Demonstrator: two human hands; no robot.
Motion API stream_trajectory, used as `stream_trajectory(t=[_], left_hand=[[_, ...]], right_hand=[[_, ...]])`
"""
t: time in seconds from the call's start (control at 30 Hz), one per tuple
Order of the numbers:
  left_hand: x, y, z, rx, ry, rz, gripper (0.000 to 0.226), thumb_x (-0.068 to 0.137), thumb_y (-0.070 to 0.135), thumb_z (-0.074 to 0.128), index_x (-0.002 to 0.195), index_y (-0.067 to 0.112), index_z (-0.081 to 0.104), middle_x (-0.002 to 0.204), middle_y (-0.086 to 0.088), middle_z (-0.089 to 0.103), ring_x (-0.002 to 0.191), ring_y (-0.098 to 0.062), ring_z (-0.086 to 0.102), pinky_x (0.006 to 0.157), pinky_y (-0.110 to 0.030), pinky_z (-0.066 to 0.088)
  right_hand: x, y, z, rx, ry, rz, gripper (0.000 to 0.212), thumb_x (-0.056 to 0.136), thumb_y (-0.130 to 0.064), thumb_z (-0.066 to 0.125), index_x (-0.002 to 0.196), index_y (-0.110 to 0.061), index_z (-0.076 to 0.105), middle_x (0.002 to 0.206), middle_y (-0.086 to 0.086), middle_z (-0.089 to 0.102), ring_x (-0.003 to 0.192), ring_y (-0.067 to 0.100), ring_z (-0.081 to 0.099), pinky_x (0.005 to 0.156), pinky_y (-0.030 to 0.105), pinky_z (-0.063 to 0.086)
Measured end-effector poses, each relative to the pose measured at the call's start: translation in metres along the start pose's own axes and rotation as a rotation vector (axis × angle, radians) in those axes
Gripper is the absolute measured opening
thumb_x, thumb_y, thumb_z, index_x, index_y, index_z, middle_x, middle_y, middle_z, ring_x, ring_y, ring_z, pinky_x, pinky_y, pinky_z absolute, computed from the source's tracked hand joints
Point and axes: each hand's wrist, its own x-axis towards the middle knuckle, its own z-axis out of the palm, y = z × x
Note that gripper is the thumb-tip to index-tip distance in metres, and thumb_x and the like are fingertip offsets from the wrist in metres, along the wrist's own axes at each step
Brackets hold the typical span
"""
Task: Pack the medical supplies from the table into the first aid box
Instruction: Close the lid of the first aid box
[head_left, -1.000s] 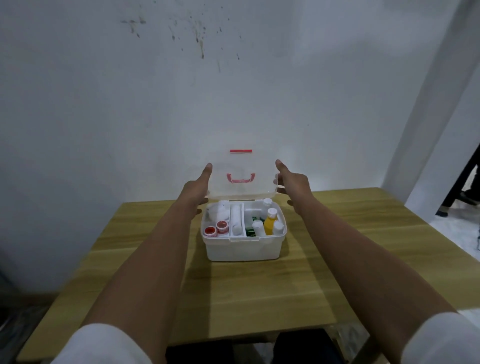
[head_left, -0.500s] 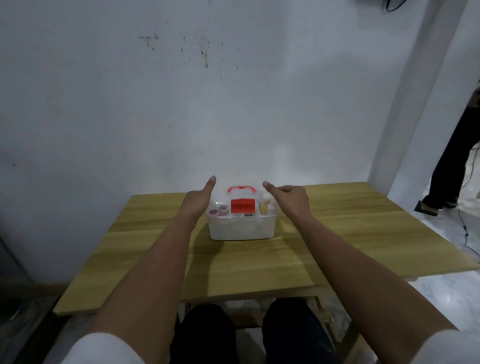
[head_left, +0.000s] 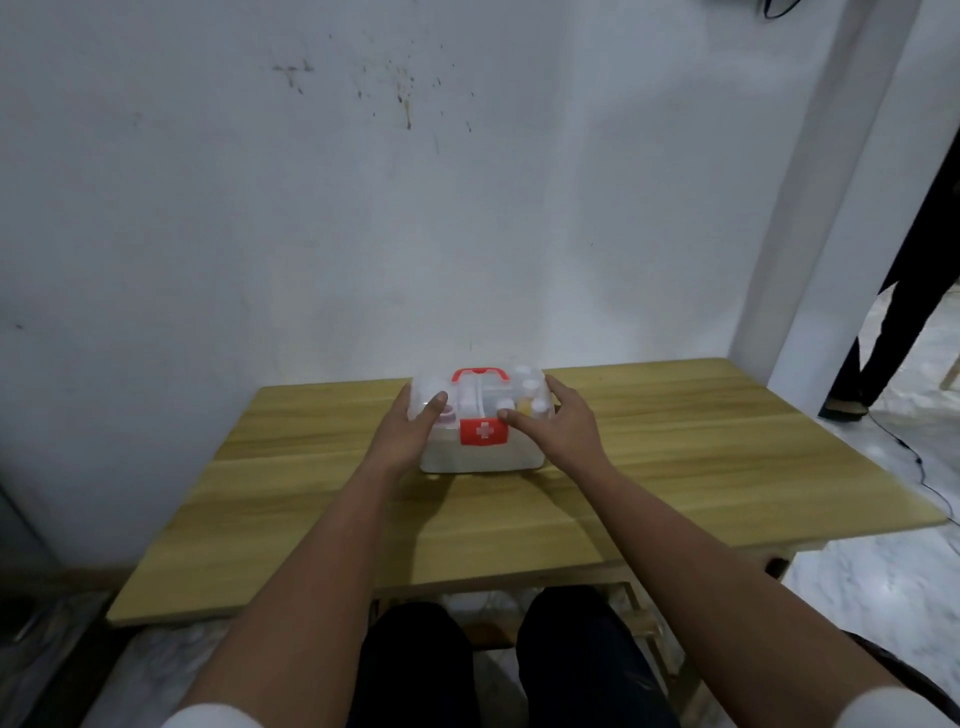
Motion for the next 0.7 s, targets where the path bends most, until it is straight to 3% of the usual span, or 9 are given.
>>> stream_trajectory(t=[0.1, 0.2, 0.37, 0.5, 0.7], left_hand=[[0.010, -0.006, 0.000, 0.005, 0.023, 0.001, 0.039, 0.090, 0.064, 0.064, 0.124, 0.051, 0.050, 0.110, 0.017, 0.064, 0.111, -0.023, 0.063, 0.095, -0.052, 0.057], [0.026, -0.007, 0.004, 0.010, 0.042, 0.021, 0.036, 0.089, 0.065, 0.065, 0.119, 0.050, 0.053, 0.106, 0.024, 0.066, 0.108, -0.021, 0.066, 0.094, -0.051, 0.057], [0.062, -0.007, 0.014, 0.027, 0.057, 0.005, 0.085, 0.084, 0.074, 0.062, 0.155, 0.035, 0.039, 0.147, 0.002, 0.055, 0.126, -0.026, 0.057, 0.103, -0.050, 0.052], [0.094, -0.001, 0.021, 0.014, 0.064, 0.016, 0.076, 0.093, 0.061, 0.062, 0.158, 0.029, 0.037, 0.139, 0.005, 0.056, 0.121, -0.023, 0.057, 0.099, -0.039, 0.050], [0.140, -0.002, 0.028, 0.031, 0.042, -0.007, 0.086, 0.088, 0.070, 0.061, 0.160, 0.032, 0.033, 0.154, -0.002, 0.051, 0.132, -0.030, 0.055, 0.104, -0.052, 0.051]], right_hand=[[0.006, 0.001, 0.004, 0.067, 0.004, 0.035, 0.109, 0.061, -0.069, 0.087, 0.153, -0.023, 0.050, 0.151, 0.002, 0.057, 0.134, 0.024, 0.056, 0.107, 0.051, 0.053], [0.022, 0.006, 0.009, 0.172, -0.003, 0.072, 0.116, 0.060, -0.063, 0.092, 0.157, -0.021, 0.045, 0.157, 0.001, 0.052, 0.141, 0.023, 0.051, 0.113, 0.050, 0.048], [0.057, 0.014, 0.017, 0.227, 0.000, 0.093, 0.113, 0.067, -0.049, 0.095, 0.160, -0.018, 0.039, 0.162, 0.000, 0.045, 0.146, 0.022, 0.045, 0.117, 0.046, 0.045], [0.093, 0.022, 0.025, 0.258, 0.001, 0.105, 0.112, 0.069, -0.044, 0.096, 0.161, -0.018, 0.037, 0.164, 0.001, 0.042, 0.150, 0.022, 0.041, 0.119, 0.044, 0.042], [0.138, 0.030, 0.034, 0.286, -0.019, 0.123, 0.109, 0.072, -0.038, 0.095, 0.162, -0.016, 0.036, 0.163, 0.003, 0.043, 0.149, 0.023, 0.042, 0.118, 0.042, 0.043]])
